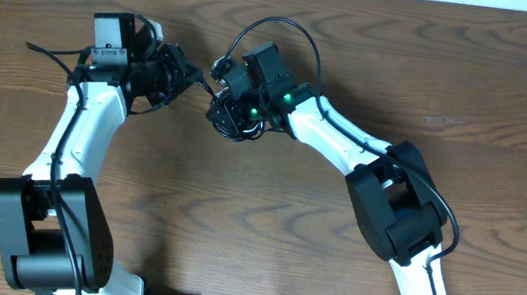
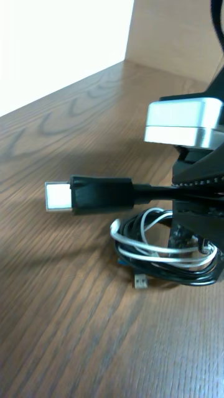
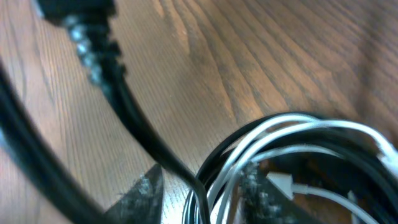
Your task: Untangle cables
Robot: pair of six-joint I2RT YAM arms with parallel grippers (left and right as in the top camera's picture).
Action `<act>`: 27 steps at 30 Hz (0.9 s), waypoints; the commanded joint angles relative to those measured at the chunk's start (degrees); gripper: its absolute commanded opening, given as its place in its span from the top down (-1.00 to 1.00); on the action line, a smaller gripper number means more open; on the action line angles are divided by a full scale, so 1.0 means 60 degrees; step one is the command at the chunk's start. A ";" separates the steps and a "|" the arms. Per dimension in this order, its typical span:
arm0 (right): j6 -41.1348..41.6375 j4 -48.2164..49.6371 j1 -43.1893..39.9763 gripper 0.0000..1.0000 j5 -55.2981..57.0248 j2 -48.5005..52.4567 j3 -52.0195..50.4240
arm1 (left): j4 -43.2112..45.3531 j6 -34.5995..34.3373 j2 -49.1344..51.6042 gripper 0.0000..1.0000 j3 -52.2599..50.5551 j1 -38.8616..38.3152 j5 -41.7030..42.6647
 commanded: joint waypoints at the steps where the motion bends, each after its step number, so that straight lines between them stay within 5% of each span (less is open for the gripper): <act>1: 0.0073 0.0076 -0.0091 0.51 -0.0138 0.0102 -0.0018 | -0.0011 -0.0157 -0.0033 0.85 0.0011 0.0026 0.0612; 6: 0.0197 0.0124 -0.0113 0.98 -0.0138 0.0102 -0.0018 | 0.0029 -0.0153 -0.0033 0.85 0.0011 0.0026 0.0535; 14: 0.0838 0.0233 -0.0277 0.98 -0.0138 0.0102 -0.0018 | 0.0025 -0.0073 -0.0033 0.85 0.0011 0.0026 0.0211; 15: 0.0925 0.0233 -0.0306 0.98 -0.0138 0.0102 -0.0018 | 0.0022 -0.0022 -0.0033 0.77 0.0011 0.0026 0.0073; 17: 0.1366 0.0273 -0.0441 0.98 -0.0138 0.0102 -0.0018 | -0.0251 0.0102 -0.0033 -0.01 0.0007 0.0022 -0.0947; 18: 0.1570 0.0277 -0.0492 0.98 -0.0138 0.0102 -0.0018 | -0.0470 0.0102 -0.0033 -0.23 0.0007 0.0026 -0.1410; 20: 0.1923 0.0270 -0.0586 0.98 -0.0138 0.0102 -0.0018 | -0.0933 0.0109 -0.0033 -0.40 0.0007 0.0022 -0.2113; 24: 0.3020 0.0273 -0.0776 0.98 -0.0135 0.0102 -0.0018 | -0.1694 0.0656 -0.0011 -0.40 -0.0015 0.0011 -0.2401; 27: 0.3996 0.0321 -0.0892 0.98 -0.0135 0.0102 -0.0018 | -0.2106 0.0849 0.0040 0.09 -0.0069 -0.0073 -0.2404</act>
